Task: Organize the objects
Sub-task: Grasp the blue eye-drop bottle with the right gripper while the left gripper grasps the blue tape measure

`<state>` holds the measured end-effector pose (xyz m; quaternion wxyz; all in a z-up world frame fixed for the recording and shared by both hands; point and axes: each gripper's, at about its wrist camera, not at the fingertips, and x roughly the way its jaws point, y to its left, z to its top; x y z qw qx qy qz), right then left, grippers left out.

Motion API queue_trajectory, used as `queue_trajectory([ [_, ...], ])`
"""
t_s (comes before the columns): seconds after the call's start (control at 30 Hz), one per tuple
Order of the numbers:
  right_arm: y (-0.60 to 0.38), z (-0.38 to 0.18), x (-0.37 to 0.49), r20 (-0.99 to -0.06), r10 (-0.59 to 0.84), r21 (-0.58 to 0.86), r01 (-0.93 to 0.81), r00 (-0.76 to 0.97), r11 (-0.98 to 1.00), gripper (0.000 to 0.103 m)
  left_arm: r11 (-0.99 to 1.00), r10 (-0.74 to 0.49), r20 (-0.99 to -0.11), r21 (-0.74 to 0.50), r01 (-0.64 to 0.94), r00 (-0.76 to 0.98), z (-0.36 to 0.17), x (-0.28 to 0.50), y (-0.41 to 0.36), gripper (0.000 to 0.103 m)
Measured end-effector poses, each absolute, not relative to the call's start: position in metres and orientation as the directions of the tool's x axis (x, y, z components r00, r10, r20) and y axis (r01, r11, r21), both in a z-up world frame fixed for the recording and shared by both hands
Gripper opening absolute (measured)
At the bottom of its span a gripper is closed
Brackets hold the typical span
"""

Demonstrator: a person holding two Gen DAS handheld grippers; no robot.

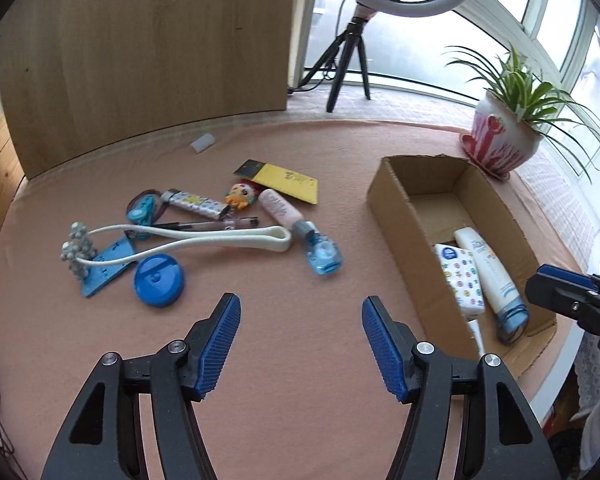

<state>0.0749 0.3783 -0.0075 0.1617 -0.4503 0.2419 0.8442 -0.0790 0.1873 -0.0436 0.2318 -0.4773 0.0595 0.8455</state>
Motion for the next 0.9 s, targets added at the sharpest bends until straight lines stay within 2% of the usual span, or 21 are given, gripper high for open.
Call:
queue_trajectory([
  [0.33, 0.325, -0.027, -0.02, -0.861, -0.053, 0.261, -0.35, -0.505, -0.9, 0.042, -0.938, 0.23, -0.877, -0.084, -0.337, -0.421, -0.083, -0.131, 0.109, 0.068],
  [0.47, 0.319, -0.052, -0.056, -0.893, -0.07, 0.25, -0.36, -0.444, -0.899, 0.042, -0.944, 0.22, -0.883, -0.087, -0.317, -0.414, -0.094, -0.145, 0.1, 0.076],
  [0.9, 0.33, -0.101, -0.109, -0.949, -0.005, 0.151, -0.441, -0.314, -0.885, 0.042, -0.951, 0.228, -0.892, -0.118, -0.286, -0.39, -0.121, -0.177, 0.105, 0.076],
])
